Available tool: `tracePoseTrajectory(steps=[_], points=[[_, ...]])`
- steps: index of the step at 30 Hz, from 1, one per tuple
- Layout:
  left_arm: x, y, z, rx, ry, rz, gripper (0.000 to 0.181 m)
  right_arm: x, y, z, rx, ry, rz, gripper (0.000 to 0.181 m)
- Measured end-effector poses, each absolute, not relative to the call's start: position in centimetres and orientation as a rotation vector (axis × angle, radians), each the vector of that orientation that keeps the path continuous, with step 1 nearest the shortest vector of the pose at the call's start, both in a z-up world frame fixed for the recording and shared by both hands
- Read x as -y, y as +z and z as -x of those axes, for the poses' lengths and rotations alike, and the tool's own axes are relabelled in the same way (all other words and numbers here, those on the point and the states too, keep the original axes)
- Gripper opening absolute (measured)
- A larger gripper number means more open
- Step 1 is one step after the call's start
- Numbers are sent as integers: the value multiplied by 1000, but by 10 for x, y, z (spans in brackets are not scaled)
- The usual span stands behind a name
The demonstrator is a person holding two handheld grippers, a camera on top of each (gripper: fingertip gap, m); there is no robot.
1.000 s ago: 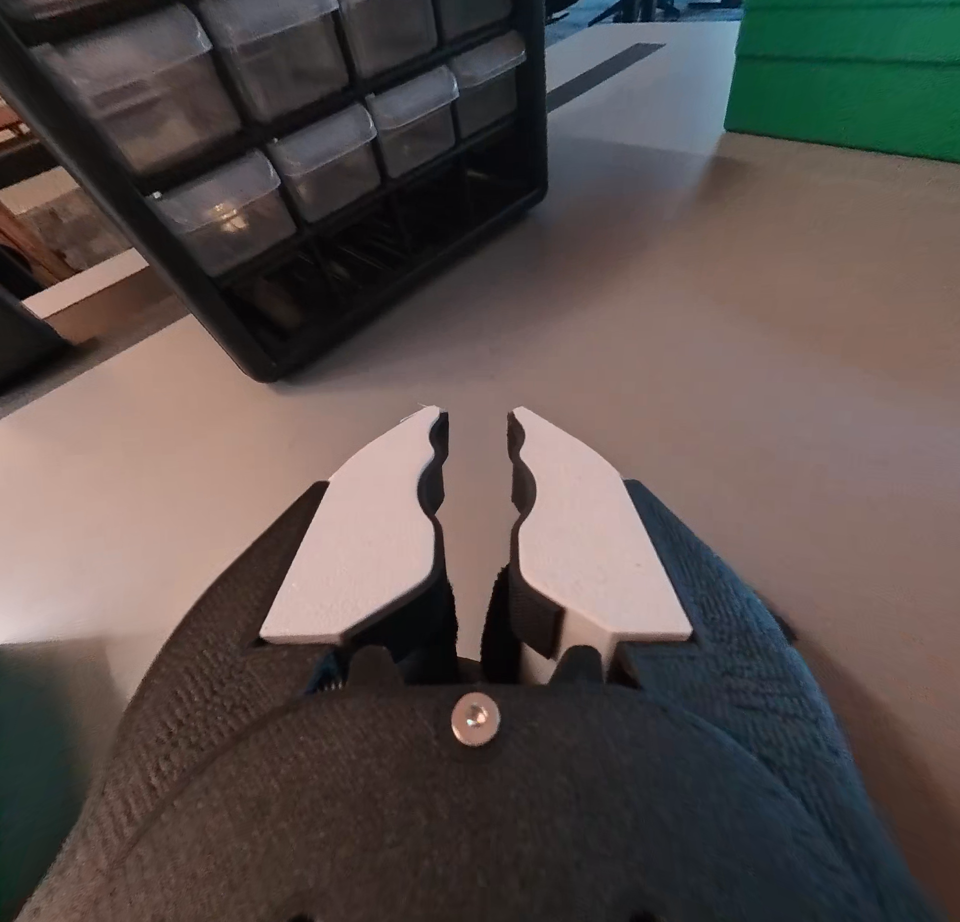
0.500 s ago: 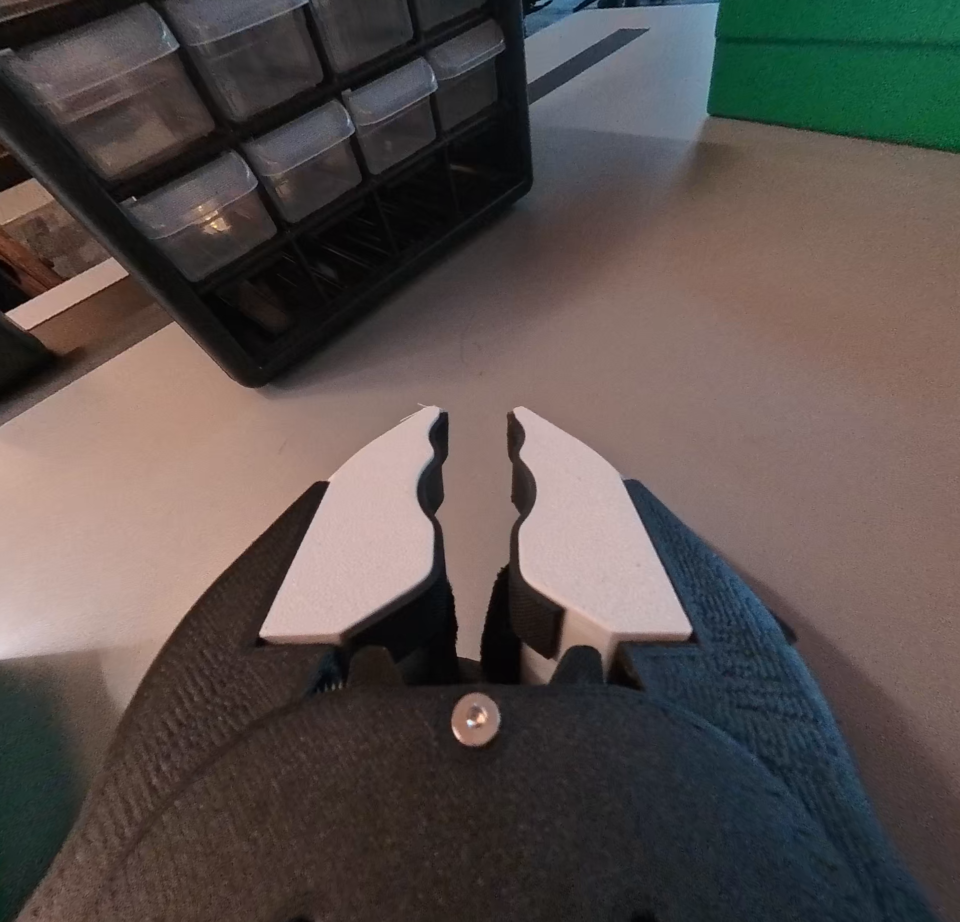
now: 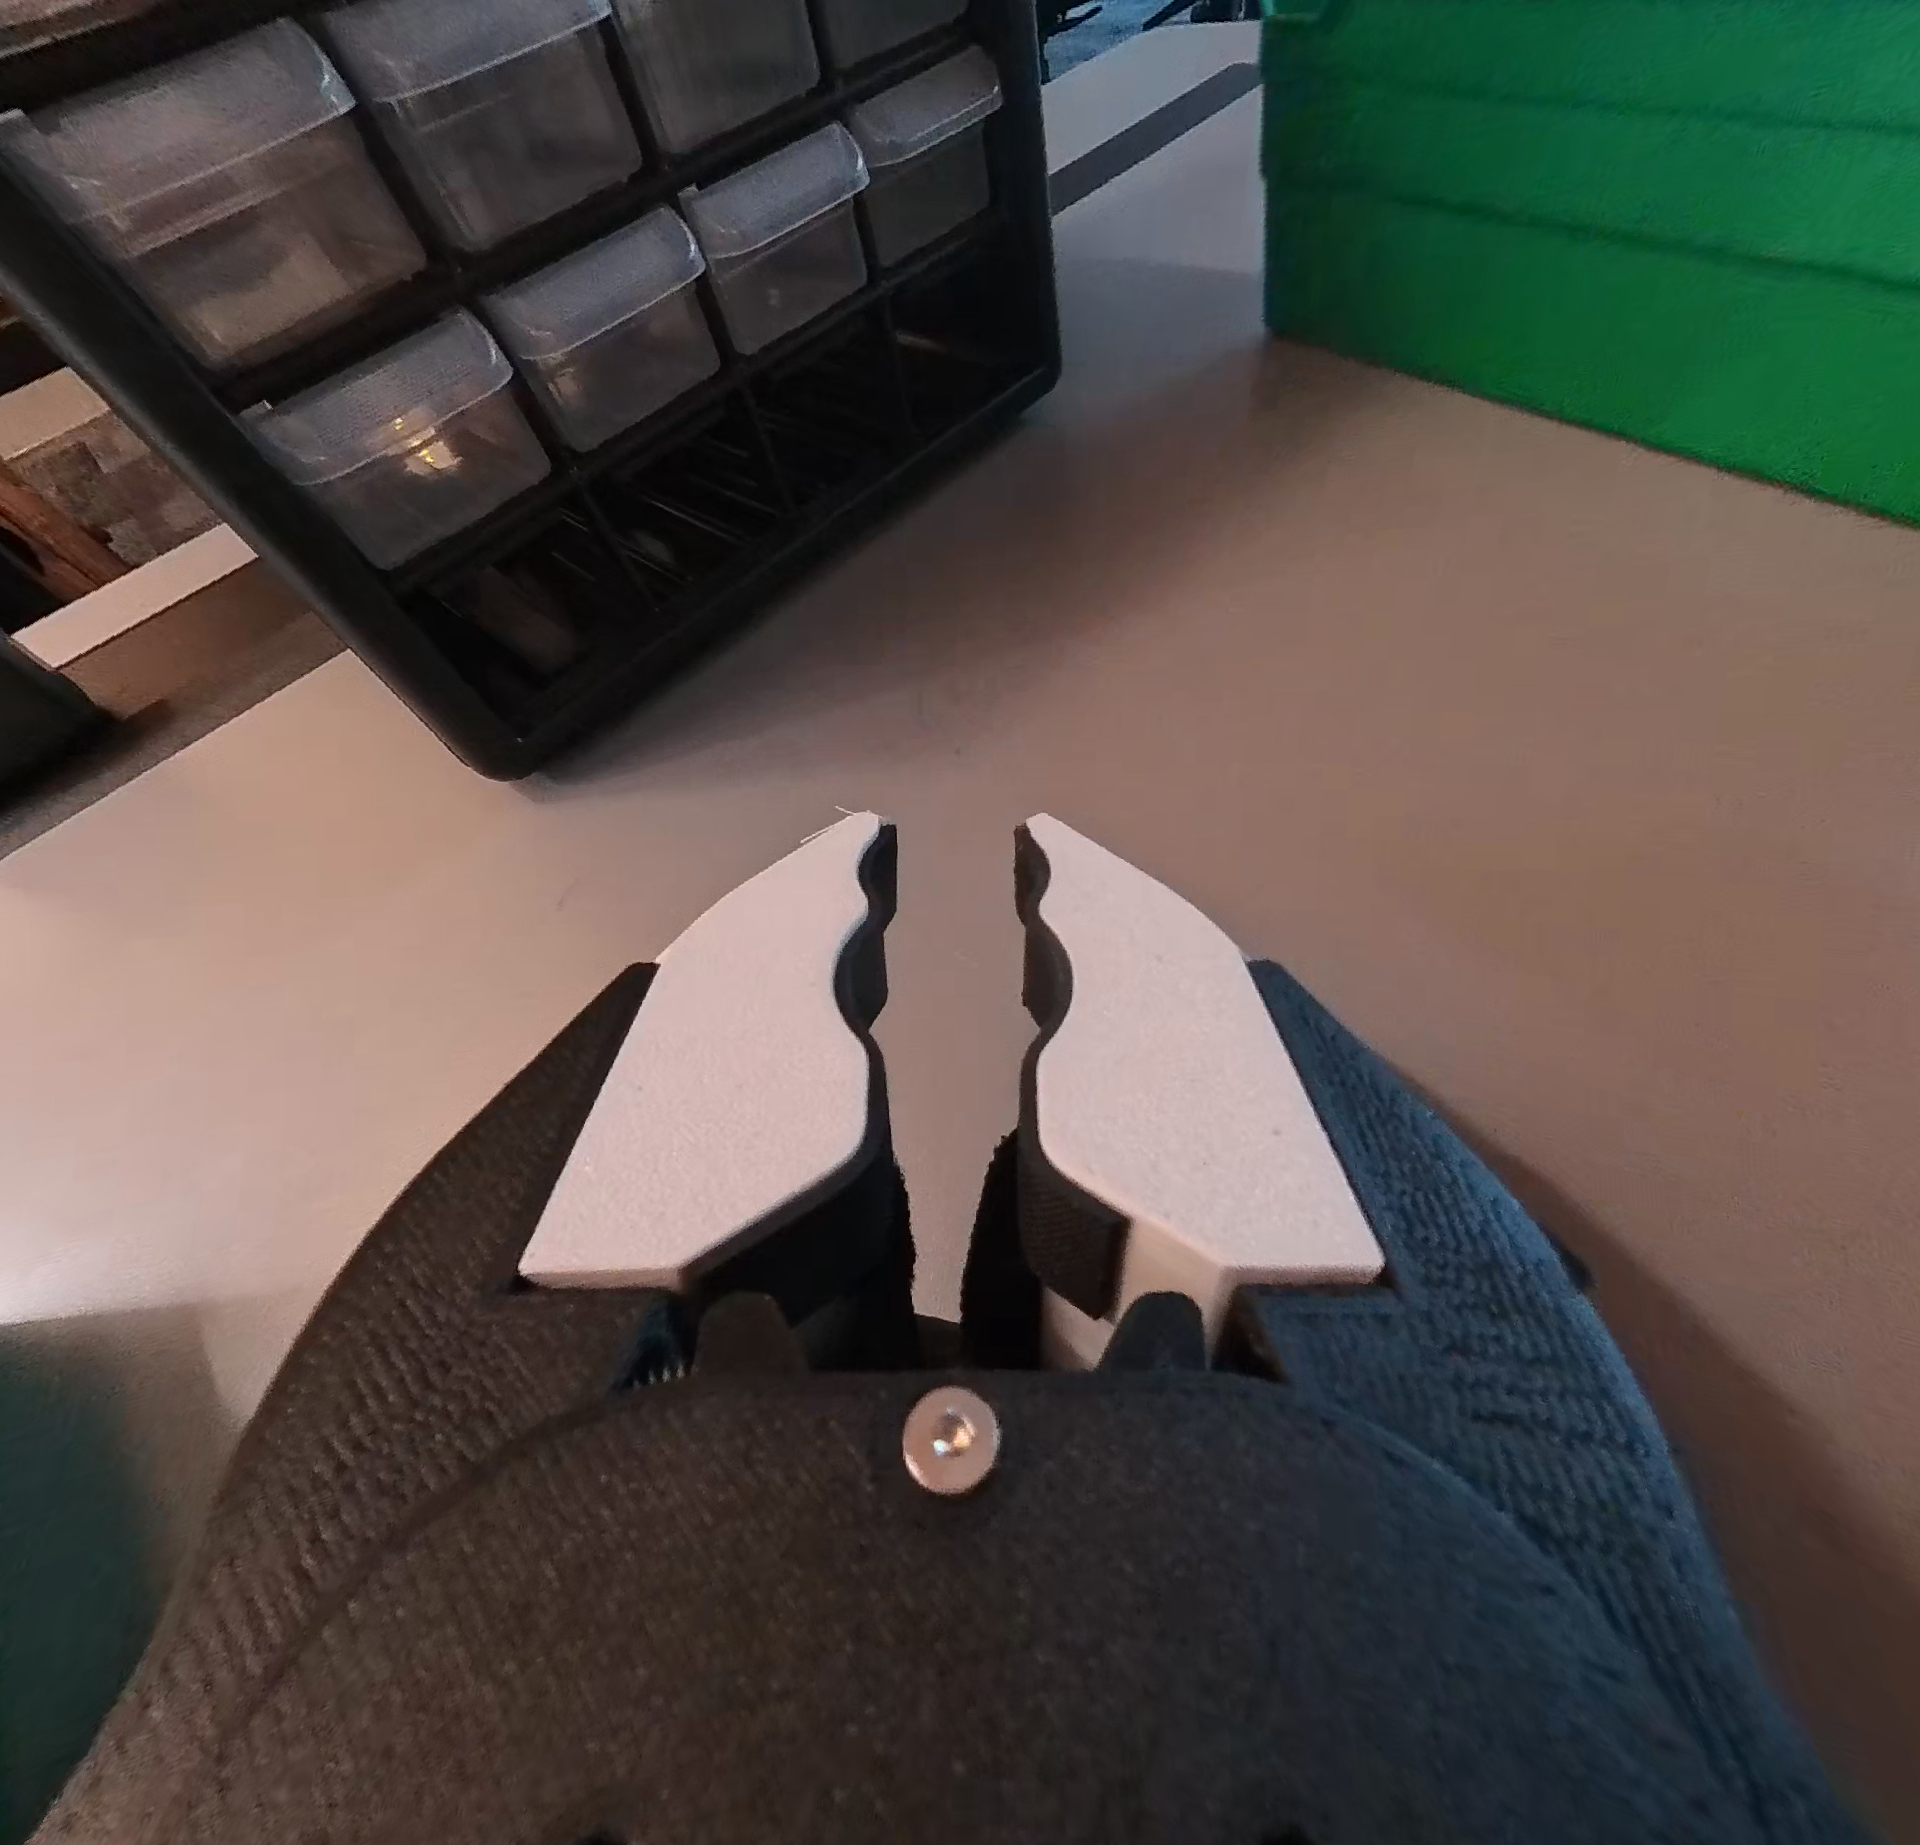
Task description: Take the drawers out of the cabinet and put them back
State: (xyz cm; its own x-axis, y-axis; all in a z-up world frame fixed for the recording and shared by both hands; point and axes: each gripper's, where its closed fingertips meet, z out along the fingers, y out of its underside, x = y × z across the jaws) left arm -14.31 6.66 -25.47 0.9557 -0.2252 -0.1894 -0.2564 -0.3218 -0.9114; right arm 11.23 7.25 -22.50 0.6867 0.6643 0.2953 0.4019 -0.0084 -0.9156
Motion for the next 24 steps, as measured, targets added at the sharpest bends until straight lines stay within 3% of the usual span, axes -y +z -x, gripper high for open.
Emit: tracePoseTrajectory(steps=[1, 24], points=[[-67, -254, 144, -345, 33, 1911, 22, -67, -225, -105, 893, 275, 1619, 9], [-66, -225, 170, -103, -12, 1741, 25, 64, -225, 55, 1292, 476, 1292, 17]])
